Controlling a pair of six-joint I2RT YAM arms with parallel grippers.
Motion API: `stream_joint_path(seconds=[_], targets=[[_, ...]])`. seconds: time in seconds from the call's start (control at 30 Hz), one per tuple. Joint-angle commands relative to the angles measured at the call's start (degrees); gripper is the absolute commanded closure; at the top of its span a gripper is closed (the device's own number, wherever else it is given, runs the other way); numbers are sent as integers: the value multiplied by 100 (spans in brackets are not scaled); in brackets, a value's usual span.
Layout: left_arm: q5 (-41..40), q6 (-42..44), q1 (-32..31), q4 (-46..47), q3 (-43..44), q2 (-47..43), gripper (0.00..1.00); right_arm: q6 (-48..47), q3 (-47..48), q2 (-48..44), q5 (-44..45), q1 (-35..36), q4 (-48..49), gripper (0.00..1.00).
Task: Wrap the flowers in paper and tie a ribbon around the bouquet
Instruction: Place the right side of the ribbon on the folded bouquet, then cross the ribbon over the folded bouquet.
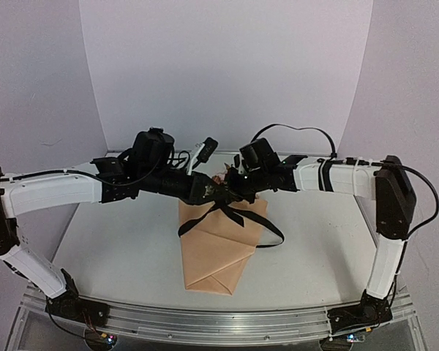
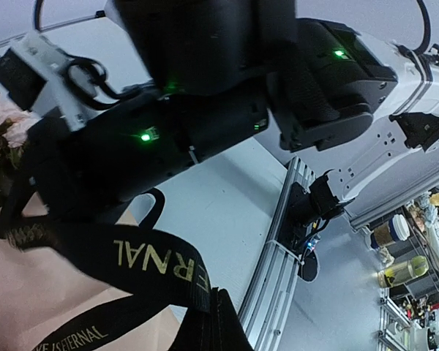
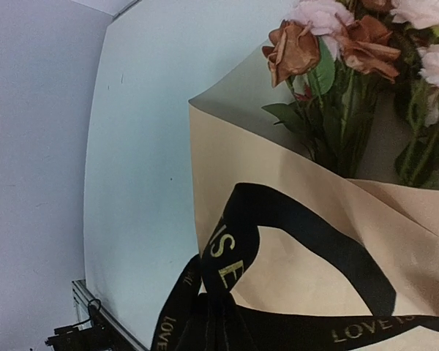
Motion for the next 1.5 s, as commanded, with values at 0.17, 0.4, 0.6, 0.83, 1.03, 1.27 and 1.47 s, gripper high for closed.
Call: stream_joint_path(seconds=[0.17, 0.4, 0.6, 0.83, 1.03, 1.27, 1.47], targets=[[306, 298, 49, 1322, 100, 548, 100, 598, -306, -56, -1113, -426, 1310, 61], [859, -273, 476, 2106, -331, 528, 100, 621, -1298, -1192, -304, -520, 1258, 40], [1842, -209, 623, 1780, 214, 1091, 100, 166, -2723, -2534, 768, -549, 1542, 30], [2879, -39, 628, 1016, 1294, 2210, 99, -570, -3893, -3465, 1028, -461, 2271, 23], [2969, 11, 627, 797, 1632, 2567, 99, -725, -3897, -3522, 704, -378, 2433, 31], [3134, -424, 705, 850, 2041, 3021, 100, -1126, -4043, -3602, 1020, 100, 2324, 41], [3416, -916, 842, 1130, 2088, 3188, 99, -1405, -4035, -3543, 1335, 311, 2152, 44]])
